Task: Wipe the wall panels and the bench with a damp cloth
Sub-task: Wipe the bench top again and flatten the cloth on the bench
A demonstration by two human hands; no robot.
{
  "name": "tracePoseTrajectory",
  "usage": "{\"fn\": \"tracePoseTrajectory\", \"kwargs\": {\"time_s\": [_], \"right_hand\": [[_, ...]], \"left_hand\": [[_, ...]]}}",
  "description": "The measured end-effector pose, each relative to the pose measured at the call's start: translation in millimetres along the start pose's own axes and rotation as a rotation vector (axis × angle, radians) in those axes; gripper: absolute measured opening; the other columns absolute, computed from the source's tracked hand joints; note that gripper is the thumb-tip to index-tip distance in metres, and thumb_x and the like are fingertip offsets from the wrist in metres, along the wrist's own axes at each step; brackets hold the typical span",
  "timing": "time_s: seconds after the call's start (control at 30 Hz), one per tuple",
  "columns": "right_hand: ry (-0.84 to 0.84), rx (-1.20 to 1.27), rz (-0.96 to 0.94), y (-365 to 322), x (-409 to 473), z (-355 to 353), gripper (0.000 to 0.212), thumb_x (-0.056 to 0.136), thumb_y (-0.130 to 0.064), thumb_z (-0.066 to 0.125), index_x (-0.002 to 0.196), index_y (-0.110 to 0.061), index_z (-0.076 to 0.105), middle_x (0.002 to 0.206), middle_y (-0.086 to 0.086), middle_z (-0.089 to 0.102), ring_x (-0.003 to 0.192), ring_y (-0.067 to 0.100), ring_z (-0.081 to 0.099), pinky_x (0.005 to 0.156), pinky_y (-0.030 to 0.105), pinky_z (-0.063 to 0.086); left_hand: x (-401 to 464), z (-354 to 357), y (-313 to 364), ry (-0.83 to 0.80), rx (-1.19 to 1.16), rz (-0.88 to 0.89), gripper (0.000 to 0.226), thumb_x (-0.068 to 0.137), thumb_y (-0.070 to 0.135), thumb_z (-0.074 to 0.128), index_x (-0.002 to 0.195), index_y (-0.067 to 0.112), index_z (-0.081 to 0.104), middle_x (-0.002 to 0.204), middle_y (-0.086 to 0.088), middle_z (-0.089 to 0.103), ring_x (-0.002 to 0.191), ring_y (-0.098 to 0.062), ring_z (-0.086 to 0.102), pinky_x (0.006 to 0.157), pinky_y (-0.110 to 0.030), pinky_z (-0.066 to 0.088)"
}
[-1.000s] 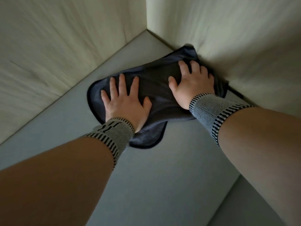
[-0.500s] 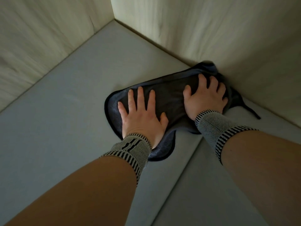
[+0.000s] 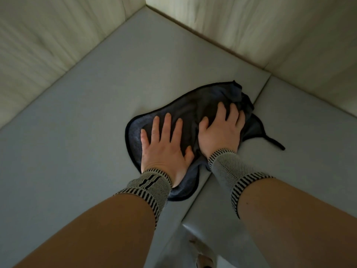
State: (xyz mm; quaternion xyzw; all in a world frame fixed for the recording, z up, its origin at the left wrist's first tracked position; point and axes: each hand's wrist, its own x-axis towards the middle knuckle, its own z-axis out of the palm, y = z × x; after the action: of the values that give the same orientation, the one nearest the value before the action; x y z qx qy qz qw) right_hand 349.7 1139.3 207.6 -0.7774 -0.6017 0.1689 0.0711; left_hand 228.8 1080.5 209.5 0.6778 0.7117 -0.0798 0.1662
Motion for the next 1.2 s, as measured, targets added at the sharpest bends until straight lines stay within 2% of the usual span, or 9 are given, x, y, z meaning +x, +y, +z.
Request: {"fn": "tracePoseTrajectory", "kwargs": {"time_s": [0.23,0.3,0.43,0.6,0.73,0.87,1.07,1.2], "right_hand": [[-0.064,-0.024,-0.026,-20.8,-98.0,22.1,0.063,0.098,-0.042,0.032,0.154,-0.023,0.013,0.162,0.004,0.006,0.149,0.026,-0.004,0.119,0.046,0.01],[-0.124,-0.075,-0.056,-31.1,-125.7,27.9,0.065,0.098,-0.045,0.029,0.155,-0.024,0.006,0.163,0.003,0.0,0.149,0.025,-0.009,0.119,0.047,0.004],[-0.233,-0.203,-0.156,-40.3,-146.7,32.4,0.078,0.093,-0.061,0.022,0.155,-0.023,-0.006,0.162,0.011,-0.009,0.147,0.033,-0.015,0.117,0.052,-0.004],[-0.24,-0.303,-0.236,-76.4,-104.9,35.5,0.09,0.084,-0.079,0.016,0.152,-0.028,-0.015,0.16,0.018,-0.012,0.145,0.043,-0.01,0.116,0.057,-0.003],[-0.208,-0.326,-0.242,-124.6,-46.7,47.0,0.089,0.082,-0.081,0.018,0.152,-0.035,-0.011,0.16,0.019,-0.011,0.145,0.045,-0.01,0.116,0.061,-0.001],[-0.169,-0.378,-0.345,-165.6,1.8,53.9,0.09,0.082,-0.081,0.018,0.154,-0.032,-0.006,0.161,0.02,-0.007,0.145,0.046,-0.007,0.116,0.06,0.0],[-0.108,-0.407,-0.562,-240.5,91.6,70.4,0.09,0.086,-0.076,0.016,0.155,-0.021,-0.002,0.164,0.006,-0.003,0.148,0.035,-0.005,0.119,0.054,0.002],[-0.097,-0.403,-0.634,-273.2,105.6,81.5,0.076,0.095,-0.059,0.023,0.156,-0.018,0.005,0.164,0.002,0.003,0.149,0.031,0.0,0.119,0.052,0.004]], "left_hand": [[-75.3,15.6,-46.0,-0.076,0.014,-0.033,0.076,0.084,0.059,-0.006,0.149,0.027,-0.029,0.158,-0.001,-0.034,0.147,-0.027,-0.028,0.119,-0.054,-0.011],[-93.7,18.8,-65.7,-0.093,0.013,-0.047,0.078,0.075,0.059,-0.017,0.144,0.029,-0.035,0.153,0.001,-0.042,0.146,-0.027,-0.03,0.118,-0.054,-0.013],[-104.8,17.6,-97.8,-0.121,0.009,-0.085,0.081,0.071,0.062,-0.016,0.144,0.033,-0.034,0.145,0.004,-0.048,0.145,-0.027,-0.032,0.118,-0.055,-0.012],[-66.3,0.8,-135.5,-0.064,-0.007,-0.199,0.073,0.093,0.064,0.011,0.151,0.037,-0.022,0.159,0.002,-0.033,0.147,-0.028,-0.027,0.12,-0.055,-0.009],[-21.2,-15.3,-173.5,-0.017,0.011,-0.24,0.071,0.093,0.066,0.012,0.152,0.04,-0.019,0.161,0.004,-0.028,0.149,-0.027,-0.023,0.12,-0.055,-0.007],[26.8,-34.2,-208.2,0.025,0.015,-0.277,0.071,0.092,0.066,0.015,0.152,0.042,-0.014,0.162,0.006,-0.024,0.15,-0.027,-0.019,0.12,-0.056,-0.004],[63.4,-36.3,-222.3,0.186,-0.06,-0.403,0.077,0.087,0.063,0.017,0.154,0.038,-0.01,0.164,0.004,-0.018,0.15,-0.027,-0.015,0.12,-0.056,-0.003],[62.8,-29.7,-223.9,0.222,-0.081,-0.404,0.081,0.082,0.062,0.011,0.154,0.034,-0.012,0.164,0.004,-0.016,0.15,-0.025,-0.014,0.119,-0.054,-0.006]]}}
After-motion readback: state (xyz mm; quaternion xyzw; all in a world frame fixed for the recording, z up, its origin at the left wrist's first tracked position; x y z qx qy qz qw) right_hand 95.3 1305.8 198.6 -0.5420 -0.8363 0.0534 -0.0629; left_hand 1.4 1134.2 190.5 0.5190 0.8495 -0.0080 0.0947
